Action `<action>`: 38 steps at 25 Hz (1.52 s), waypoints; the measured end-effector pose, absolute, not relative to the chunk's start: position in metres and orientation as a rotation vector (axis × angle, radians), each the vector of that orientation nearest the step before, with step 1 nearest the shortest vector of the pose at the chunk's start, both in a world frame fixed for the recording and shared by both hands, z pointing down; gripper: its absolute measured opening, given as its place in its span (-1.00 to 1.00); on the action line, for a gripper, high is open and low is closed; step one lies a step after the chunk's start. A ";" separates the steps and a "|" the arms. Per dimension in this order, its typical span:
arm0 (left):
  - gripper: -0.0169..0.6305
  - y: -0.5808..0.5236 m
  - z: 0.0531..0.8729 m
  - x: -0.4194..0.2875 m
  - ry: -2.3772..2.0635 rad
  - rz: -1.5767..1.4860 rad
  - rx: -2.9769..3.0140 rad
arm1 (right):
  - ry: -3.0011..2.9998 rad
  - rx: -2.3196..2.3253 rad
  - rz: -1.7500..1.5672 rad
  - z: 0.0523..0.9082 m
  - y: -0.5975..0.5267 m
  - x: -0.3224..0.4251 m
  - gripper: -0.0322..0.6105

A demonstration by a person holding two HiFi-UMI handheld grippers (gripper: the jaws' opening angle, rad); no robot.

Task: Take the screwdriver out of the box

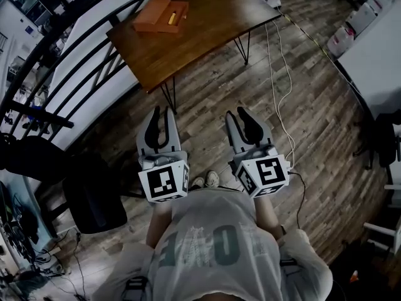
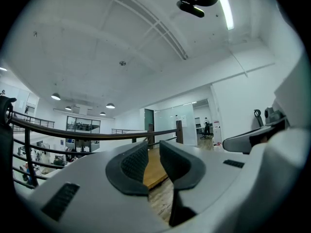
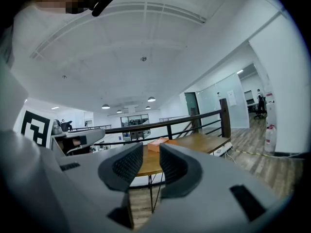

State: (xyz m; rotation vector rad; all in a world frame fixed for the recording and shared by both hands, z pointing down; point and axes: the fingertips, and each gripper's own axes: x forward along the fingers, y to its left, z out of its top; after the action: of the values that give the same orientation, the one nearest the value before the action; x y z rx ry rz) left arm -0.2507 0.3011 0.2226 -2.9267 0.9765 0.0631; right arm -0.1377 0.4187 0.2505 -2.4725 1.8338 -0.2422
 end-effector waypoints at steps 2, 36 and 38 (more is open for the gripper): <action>-0.73 0.301 0.223 -0.245 0.978 0.069 -2.923 | 1.833 -2.471 -0.245 0.253 0.421 -0.132 -0.58; -0.73 0.120 0.224 -0.068 0.922 0.132 -2.934 | 1.763 -2.537 -0.261 0.266 0.258 0.039 -0.58; -0.73 0.094 0.221 -0.051 0.920 0.136 -2.931 | 1.767 -2.532 -0.273 0.265 0.230 0.054 -0.58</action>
State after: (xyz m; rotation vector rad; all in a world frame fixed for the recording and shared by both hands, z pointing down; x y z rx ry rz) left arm -0.0509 0.0938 0.2207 -2.9314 0.9203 0.1359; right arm 0.0540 0.2301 0.2646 -2.5318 1.7673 -0.2734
